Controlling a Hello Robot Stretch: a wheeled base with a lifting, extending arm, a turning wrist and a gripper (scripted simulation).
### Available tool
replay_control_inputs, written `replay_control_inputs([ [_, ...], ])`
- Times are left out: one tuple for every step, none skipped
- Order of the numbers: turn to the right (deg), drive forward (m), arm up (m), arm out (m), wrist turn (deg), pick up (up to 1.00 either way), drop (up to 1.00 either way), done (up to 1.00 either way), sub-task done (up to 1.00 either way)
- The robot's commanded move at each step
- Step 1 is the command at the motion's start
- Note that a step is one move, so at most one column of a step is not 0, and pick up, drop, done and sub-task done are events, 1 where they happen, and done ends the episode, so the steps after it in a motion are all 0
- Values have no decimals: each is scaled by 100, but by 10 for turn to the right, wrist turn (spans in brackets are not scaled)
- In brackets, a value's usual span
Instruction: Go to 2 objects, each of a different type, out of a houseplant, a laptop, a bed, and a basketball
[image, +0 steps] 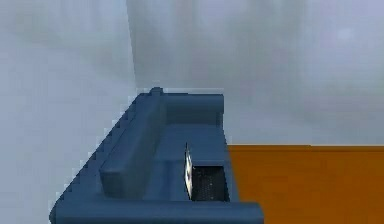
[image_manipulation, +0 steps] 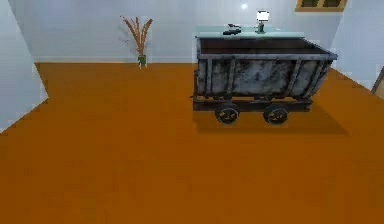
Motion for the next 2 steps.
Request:
replay_control_inputs([
  [0,5,0,0,0,0,0,0,0],
  [0,0,0,0,0,0,0,0,100],
])
